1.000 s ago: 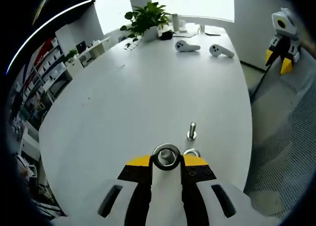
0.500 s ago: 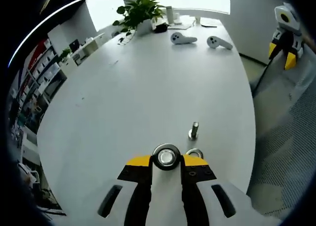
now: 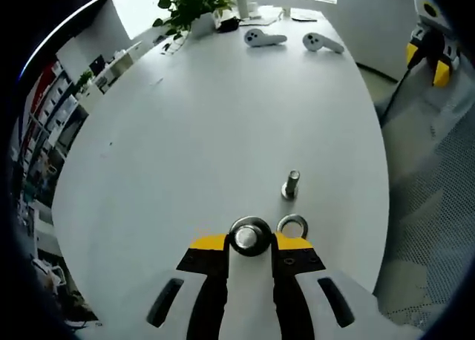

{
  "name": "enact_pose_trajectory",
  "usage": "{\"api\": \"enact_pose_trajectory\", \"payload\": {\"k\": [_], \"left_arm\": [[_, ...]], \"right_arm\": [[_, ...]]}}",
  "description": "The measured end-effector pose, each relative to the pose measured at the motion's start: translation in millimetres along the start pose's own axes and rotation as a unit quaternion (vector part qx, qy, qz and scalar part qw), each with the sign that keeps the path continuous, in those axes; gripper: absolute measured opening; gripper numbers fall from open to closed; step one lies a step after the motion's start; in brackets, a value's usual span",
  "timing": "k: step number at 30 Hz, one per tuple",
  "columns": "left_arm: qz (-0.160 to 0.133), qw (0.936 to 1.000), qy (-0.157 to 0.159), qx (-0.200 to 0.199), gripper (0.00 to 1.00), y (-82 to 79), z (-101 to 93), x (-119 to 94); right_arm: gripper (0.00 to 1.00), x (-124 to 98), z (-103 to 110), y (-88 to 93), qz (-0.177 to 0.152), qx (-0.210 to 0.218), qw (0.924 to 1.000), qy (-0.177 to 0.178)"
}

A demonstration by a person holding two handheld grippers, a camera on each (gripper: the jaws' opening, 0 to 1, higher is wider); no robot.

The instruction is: Place the washer onto the threaded stud by aligning its center hole with the stud, sliding it down to the base, and recovering from edge contact or off-axis alignment until the washer reaches the visible bottom stop.

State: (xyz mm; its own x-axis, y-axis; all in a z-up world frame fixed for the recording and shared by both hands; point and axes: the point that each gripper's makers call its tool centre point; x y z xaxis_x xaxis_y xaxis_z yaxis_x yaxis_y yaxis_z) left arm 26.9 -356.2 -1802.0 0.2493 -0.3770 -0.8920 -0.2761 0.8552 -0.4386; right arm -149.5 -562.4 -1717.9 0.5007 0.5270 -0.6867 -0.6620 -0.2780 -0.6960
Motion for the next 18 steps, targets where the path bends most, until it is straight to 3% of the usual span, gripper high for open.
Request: {"api": "enact_pose_trajectory", "payload": {"k": [18], "left_arm": [[0.049, 0.9985, 0.025, 0.001, 0.21, 9.7, -1.7, 31.4]], "right_arm": [[0.31, 0.0, -1.2, 1.9, 0.004, 0.004, 1.0, 0.003]]}}
Point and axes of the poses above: the point that each gripper's makers call its tool centre point, and the gripper's own axes: x roughly forward along the fingers, z roughly to its left, y roughly out of its underside, and after that the axes turned 2 degrees about -x, right-handed
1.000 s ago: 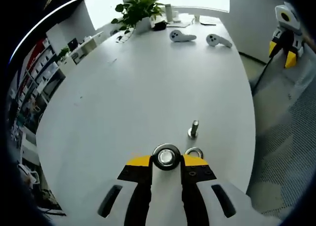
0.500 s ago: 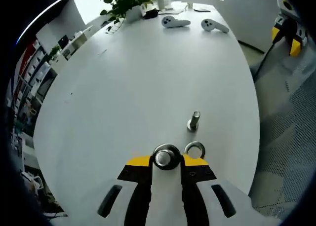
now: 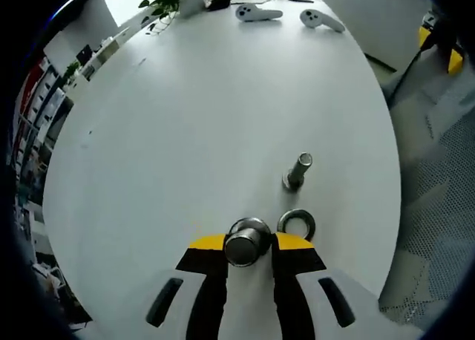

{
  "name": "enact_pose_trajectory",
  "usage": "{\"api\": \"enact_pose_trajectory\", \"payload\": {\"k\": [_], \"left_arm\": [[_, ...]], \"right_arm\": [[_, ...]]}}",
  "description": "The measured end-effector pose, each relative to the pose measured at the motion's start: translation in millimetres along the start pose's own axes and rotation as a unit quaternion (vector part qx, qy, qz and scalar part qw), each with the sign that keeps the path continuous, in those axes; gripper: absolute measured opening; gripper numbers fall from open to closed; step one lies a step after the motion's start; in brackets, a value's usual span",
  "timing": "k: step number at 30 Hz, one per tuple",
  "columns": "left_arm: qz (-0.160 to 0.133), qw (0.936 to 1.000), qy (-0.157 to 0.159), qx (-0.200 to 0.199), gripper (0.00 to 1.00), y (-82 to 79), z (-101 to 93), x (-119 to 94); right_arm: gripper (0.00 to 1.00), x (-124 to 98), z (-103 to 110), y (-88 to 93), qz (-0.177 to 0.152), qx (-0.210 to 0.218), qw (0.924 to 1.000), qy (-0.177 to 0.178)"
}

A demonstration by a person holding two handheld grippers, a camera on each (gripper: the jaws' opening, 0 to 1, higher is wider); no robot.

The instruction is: Place the washer onto the threaded stud by aligning its center hole with the stud, sliding it down to the base, and recovering from edge contact or off-axis alignment until the washer reaches the visible bottom stop.

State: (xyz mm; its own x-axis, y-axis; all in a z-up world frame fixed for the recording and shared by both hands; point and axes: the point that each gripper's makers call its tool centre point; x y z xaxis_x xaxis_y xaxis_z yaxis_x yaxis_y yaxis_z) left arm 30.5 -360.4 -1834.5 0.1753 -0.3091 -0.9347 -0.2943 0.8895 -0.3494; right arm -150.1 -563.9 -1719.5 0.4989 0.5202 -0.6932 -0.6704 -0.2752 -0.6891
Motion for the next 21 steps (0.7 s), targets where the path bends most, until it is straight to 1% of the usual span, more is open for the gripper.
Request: {"api": "enact_pose_trajectory", "payload": {"k": [3, 6, 7, 8, 10, 12, 19, 21], "left_arm": [[-0.001, 0.9999, 0.006, -0.016, 0.21, 1.2, -0.7, -2.0], [-0.007, 0.9999, 0.003, -0.009, 0.21, 3.1, -1.2, -7.0], [-0.017, 0.9993, 0.003, -0.034, 0.21, 0.6, -1.5, -11.7], [-0.029, 0.9985, 0.007, -0.046, 0.21, -1.9, -3.4, -15.3], [-0.037, 0.9977, 0.004, -0.057, 0.23, -2.6, -1.8, -22.8], [-0.043, 0.9974, -0.004, -0.057, 0.27, -1.1, -0.3, -30.7], [-0.073, 0.995, -0.019, -0.064, 0.29, -1.8, -4.3, -54.2], [-0.084, 0.9941, -0.031, -0.061, 0.32, -4.7, -5.1, -59.5]], "right_arm": [[0.31, 0.0, 0.2, 0.0, 0.0, 0.0, 1.0, 0.0], [0.31, 0.2, 0.5, -0.2, 0.0, -0.002, 1.0, -0.002], [0.31, 0.2, 0.7, -0.2, 0.0, -0.002, 1.0, -0.002], [0.31, 0.3, 0.9, -0.2, 0.001, -0.003, 1.0, -0.003], [0.31, 0.4, 1.5, 0.0, 0.002, -0.004, 1.0, -0.004], [0.31, 0.4, 1.7, -0.3, 0.001, -0.005, 1.0, -0.006], [0.31, -0.4, 0.7, -1.5, -0.005, 0.0, 1.0, -0.003], [0.31, -0.4, 1.4, -1.3, -0.005, 0.0, 1.0, -0.004]]}}
Point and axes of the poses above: the point that each gripper's makers call its tool centre point, and the gripper's own axes: x roughly forward along the fingers, z roughly to its left, y roughly out of its underside, and after that the axes turned 2 degrees about -x, right-handed
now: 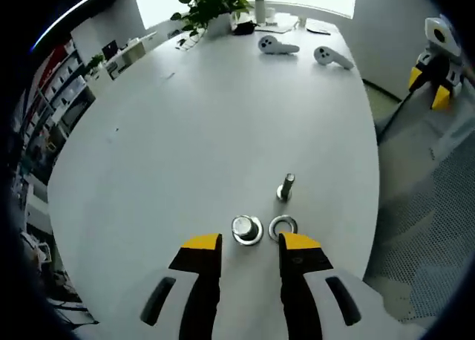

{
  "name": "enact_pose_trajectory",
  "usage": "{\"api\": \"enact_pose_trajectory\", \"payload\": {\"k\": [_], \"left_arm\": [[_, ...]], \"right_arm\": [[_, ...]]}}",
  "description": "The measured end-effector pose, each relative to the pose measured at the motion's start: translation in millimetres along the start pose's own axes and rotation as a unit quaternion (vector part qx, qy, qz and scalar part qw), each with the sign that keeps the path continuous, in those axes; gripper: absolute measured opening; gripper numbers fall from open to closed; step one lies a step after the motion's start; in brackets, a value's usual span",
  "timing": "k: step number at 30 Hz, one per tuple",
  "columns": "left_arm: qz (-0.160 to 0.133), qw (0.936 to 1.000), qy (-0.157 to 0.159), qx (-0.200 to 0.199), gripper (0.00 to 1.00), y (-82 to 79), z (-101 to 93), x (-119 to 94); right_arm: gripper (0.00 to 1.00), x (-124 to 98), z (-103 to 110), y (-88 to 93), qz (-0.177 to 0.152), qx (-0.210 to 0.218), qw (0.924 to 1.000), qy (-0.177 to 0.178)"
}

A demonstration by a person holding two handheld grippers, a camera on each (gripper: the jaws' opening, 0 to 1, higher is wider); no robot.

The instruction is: Place the washer onto the threaded stud by aligning its center hole with the stud, sliding it down to the base, and recovering from edge contact or off-axis alignment until the washer reaches the visible bottom stop.

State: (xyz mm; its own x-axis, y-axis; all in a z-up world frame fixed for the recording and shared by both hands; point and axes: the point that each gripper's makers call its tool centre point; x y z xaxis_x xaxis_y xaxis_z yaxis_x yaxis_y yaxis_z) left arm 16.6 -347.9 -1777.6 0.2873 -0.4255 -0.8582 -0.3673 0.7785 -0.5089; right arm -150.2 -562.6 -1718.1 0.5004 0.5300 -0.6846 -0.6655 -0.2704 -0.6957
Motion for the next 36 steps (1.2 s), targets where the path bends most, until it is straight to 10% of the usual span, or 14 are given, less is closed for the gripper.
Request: {"api": "enact_pose_trajectory", "payload": {"k": [9, 36], "left_arm": [[-0.031, 0.9995, -0.007, 0.004, 0.39, -6.5, -8.7, -16.9], [-0.003, 0.996, 0.043, 0.079, 0.37, -3.6, -55.8, 1.5]], "right_arm": [[0.31, 1.0, 2.1, 1.2, 0.008, -0.008, 0.9999, -0.005], [0.32, 0.6, 2.1, 2.9, 0.012, -0.004, 0.9999, -0.006]]}}
Point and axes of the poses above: the point that each gripper's makers call its tool centre point, and the gripper's own axes: x roughly forward along the fingers, z roughly to its left, y roughly out of its underside, and after that the axes turned 2 degrees about -x, right-handed
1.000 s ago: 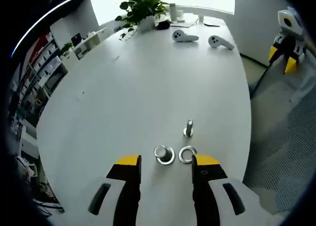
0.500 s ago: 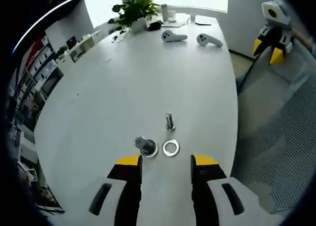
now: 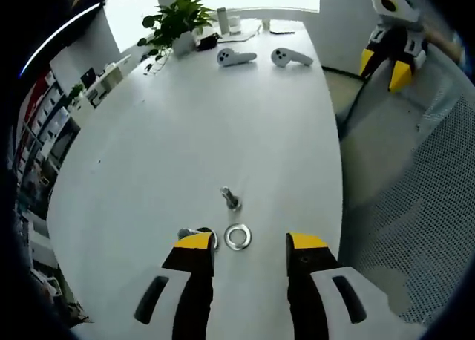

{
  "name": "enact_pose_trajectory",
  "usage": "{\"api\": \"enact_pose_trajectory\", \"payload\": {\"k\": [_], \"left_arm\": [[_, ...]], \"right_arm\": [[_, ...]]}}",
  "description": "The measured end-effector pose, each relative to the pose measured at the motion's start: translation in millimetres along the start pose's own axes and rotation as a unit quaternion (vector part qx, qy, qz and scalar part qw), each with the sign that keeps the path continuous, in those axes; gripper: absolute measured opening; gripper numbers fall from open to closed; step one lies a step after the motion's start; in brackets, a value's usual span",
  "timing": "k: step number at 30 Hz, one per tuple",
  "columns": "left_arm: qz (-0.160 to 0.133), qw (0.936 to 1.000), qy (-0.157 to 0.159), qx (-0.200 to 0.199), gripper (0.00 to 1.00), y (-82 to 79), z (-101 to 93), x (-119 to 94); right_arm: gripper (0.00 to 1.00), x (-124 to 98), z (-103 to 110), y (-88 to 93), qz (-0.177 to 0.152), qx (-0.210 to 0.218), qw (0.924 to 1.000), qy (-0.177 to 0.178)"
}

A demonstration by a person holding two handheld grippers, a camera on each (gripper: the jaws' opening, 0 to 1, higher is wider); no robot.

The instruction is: Place the washer onto the threaded stud by aligning its center hole with the stud, sliding it down to the base, and recovering from edge contact or off-axis alignment until the washer reaches the visible bottom stop.

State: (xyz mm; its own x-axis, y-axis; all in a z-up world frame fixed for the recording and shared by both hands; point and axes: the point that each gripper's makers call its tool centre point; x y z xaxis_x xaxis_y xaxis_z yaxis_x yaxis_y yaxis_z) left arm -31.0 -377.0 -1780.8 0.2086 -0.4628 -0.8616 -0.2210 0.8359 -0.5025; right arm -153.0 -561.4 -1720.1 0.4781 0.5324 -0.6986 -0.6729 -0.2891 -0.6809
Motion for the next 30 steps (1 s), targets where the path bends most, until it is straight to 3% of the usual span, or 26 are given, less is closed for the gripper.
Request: {"api": "enact_pose_trajectory", "payload": {"k": [6, 13, 18, 23, 30], "left_arm": [[0.019, 0.9994, 0.018, -0.021, 0.36, 9.5, 7.7, 23.0], [0.06, 0.9972, 0.043, 0.007, 0.29, 23.5, 13.7, 47.9], [0.08, 0.9951, 0.053, 0.023, 0.24, 27.2, 17.1, 57.8], [0.115, 0.9878, 0.052, 0.091, 0.25, 35.8, 17.3, 61.6], [0.114, 0.9894, 0.054, 0.072, 0.27, 31.6, 18.5, 63.2]], "right_arm": [[0.32, -0.7, -1.5, -0.8, -0.006, 0.006, 1.0, 0.004], [0.32, -0.8, -0.1, -1.1, -0.009, 0.008, 0.9999, 0.001], [0.31, -0.5, 0.4, -1.4, -0.009, 0.008, 0.9999, -0.001], [0.31, -0.2, 0.3, -1.3, -0.008, 0.009, 0.9999, -0.001], [0.31, 0.5, 1.0, -0.6, -0.004, 0.005, 1.0, -0.004]]}}
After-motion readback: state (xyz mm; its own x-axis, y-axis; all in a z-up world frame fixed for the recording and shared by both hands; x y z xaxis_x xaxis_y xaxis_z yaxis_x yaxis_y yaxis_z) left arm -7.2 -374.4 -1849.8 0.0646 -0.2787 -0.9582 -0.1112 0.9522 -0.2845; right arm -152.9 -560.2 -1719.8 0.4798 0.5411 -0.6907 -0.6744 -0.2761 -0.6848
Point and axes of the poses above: the point that each gripper's makers call its tool centre point, and the gripper's own axes: x roughly forward along the fingers, z roughly to its left, y roughly out of its underside, and after that the axes turned 2 degrees about -x, right-handed
